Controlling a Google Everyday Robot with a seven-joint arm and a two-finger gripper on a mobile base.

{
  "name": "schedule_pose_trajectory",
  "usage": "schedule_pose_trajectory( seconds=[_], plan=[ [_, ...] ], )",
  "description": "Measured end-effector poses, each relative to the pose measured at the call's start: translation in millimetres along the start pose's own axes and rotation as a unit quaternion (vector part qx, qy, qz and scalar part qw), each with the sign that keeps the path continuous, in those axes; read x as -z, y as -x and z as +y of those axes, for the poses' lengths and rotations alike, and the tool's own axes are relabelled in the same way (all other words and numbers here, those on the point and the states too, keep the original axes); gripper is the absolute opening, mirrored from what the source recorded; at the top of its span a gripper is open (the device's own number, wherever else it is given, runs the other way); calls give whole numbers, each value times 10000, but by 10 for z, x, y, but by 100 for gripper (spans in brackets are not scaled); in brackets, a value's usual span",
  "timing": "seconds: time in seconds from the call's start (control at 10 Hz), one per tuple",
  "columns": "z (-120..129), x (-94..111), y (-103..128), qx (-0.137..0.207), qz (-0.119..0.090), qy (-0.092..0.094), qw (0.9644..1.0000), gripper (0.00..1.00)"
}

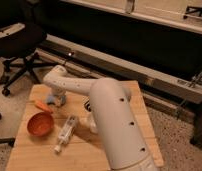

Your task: Wipe the white sponge on the table

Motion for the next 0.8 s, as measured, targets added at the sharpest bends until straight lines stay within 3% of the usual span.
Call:
schedule_pose_trajectory(
  seconds=[0.4,0.5,0.8],
  plan=[
    [66,-2,43,-53,-36,-6,10000,7],
    [80,-7,61,-66,-49,-7,10000,1],
    [99,-23,114,-59,-151,-1,9999,0]
  ],
)
